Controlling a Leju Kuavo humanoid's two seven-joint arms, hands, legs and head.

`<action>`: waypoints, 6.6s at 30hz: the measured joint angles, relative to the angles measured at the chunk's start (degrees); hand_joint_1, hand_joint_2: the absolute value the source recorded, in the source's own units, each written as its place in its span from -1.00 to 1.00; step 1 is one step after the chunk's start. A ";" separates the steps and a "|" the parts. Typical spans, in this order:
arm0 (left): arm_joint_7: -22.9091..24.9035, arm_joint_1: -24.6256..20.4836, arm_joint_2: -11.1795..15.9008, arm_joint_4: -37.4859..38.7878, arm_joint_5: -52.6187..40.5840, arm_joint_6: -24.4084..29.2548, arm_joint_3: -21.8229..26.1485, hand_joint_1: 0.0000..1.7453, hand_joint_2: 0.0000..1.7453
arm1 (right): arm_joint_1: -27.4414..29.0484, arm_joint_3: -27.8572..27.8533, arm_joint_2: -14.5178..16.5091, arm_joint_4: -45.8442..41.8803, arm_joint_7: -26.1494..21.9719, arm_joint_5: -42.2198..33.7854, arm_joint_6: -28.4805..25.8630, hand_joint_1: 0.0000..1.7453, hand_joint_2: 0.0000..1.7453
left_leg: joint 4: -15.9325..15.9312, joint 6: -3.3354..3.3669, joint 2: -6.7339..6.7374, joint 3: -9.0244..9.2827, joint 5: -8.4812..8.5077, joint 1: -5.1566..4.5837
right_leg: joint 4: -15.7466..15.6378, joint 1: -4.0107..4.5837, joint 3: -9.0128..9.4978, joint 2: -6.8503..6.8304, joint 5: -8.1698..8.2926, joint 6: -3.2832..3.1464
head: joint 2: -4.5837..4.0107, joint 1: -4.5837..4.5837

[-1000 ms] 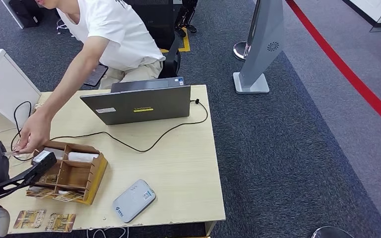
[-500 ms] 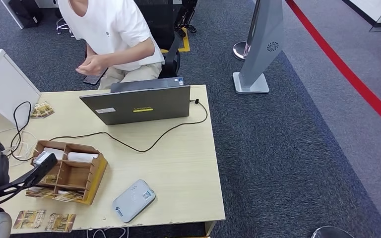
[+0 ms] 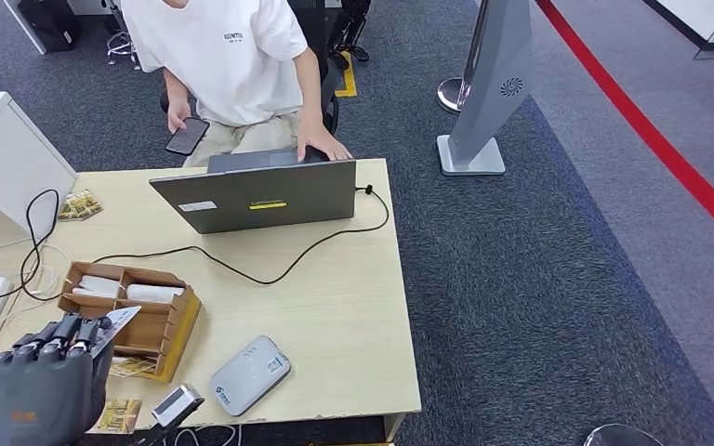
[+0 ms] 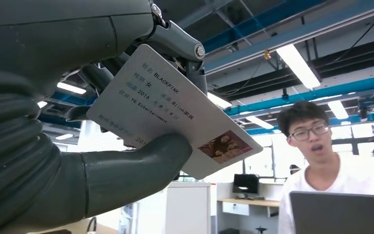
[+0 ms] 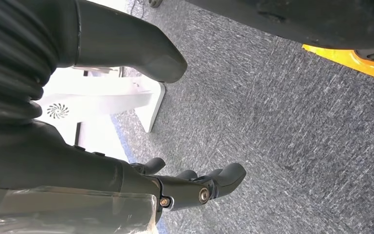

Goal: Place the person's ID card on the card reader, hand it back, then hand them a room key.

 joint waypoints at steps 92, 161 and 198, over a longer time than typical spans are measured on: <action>3.45 -10.47 -8.17 39.00 -0.01 -0.09 -19.11 1.00 1.00 | -0.12 -0.01 0.80 0.01 -0.43 3.51 0.64 -1.00 1.00 | -0.01 -0.15 -0.02 -0.06 0.18 0.01 | 0.15 0.03 -0.10 -0.10 0.13 -0.18 | 0.00 -0.06; 4.34 -39.63 11.76 40.44 -0.02 -7.44 2.49 0.50 1.00 | -0.30 1.30 0.63 0.01 -1.48 2.69 2.73 -1.00 1.00 | -0.04 -0.66 -0.02 -0.25 0.55 0.06 | 0.54 0.08 -0.54 -0.01 0.30 -0.45 | 0.00 -0.14; -3.35 -8.13 0.69 8.69 -0.02 -0.32 -4.56 -1.00 1.00 | 0.07 -0.60 0.31 0.00 -0.48 -0.68 0.29 -1.00 1.00 | -0.06 -0.62 0.05 -0.39 0.41 0.03 | 0.50 0.05 -0.68 0.10 0.23 -0.45 | 0.00 -0.20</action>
